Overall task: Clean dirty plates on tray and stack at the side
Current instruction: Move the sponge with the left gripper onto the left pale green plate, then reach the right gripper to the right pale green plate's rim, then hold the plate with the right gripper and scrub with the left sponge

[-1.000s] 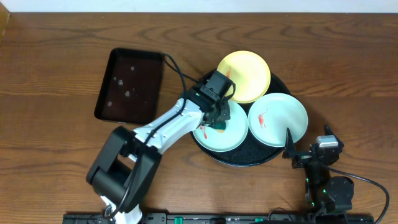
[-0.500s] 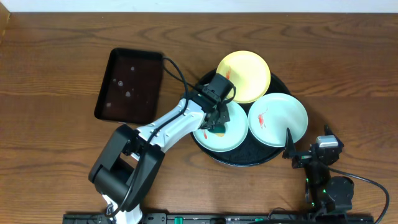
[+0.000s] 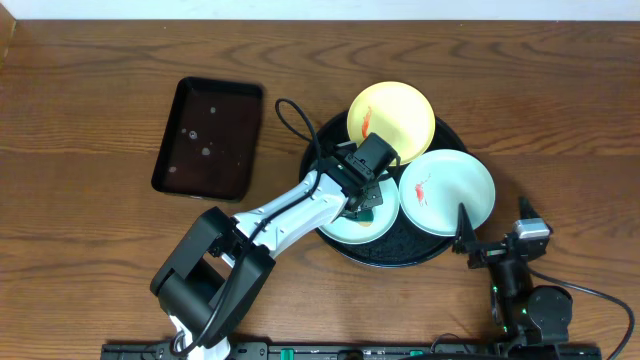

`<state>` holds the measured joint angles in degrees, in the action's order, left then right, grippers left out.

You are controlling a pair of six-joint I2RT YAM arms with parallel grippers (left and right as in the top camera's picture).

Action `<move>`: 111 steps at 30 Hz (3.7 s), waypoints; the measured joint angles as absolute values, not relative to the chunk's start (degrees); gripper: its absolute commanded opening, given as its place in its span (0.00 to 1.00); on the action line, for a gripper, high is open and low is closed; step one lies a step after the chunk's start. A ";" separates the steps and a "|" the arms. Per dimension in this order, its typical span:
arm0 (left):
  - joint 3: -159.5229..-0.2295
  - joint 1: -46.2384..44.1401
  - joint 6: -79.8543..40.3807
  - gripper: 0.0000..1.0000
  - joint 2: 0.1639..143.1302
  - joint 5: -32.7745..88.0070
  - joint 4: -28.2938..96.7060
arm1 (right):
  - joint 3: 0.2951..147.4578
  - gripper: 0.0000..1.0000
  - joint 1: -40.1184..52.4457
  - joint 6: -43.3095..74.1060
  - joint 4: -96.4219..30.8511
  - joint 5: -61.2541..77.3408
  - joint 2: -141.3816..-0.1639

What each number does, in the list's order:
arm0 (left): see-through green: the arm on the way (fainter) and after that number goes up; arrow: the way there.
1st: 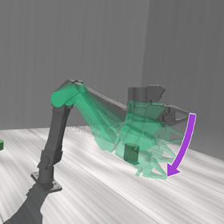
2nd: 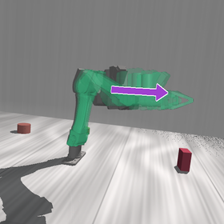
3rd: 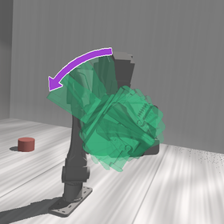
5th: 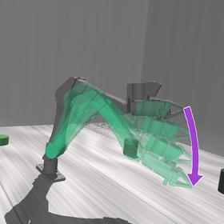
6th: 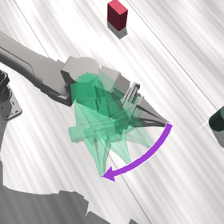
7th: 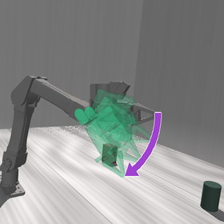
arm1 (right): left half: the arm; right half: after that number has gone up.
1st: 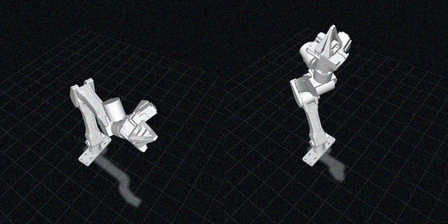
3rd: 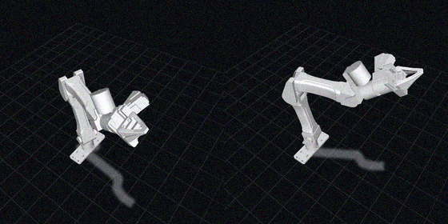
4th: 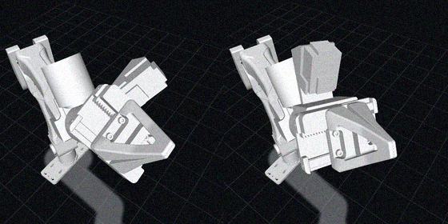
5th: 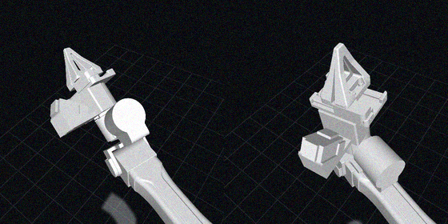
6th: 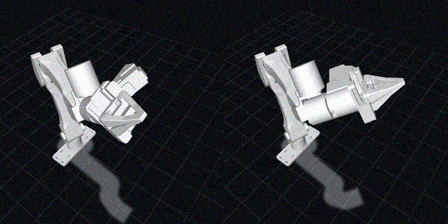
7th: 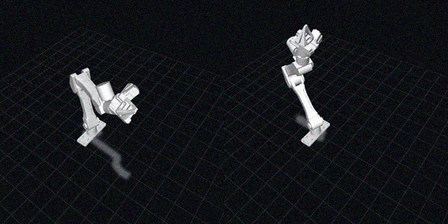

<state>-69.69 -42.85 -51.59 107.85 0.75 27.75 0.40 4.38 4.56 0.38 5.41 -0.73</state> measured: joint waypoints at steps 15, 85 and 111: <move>-69.56 -42.85 -52.36 0.14 107.85 -2.11 27.16 | 14.28 0.99 2.81 12.27 -3.97 16.60 -7.42; -69.08 -42.83 -52.69 0.19 107.85 -2.09 26.30 | 61.01 0.30 16.40 0.12 -24.40 20.93 -103.77; -69.08 -42.83 -52.69 0.19 107.85 -2.09 26.06 | 61.04 0.14 19.29 -3.62 -24.47 16.36 -105.89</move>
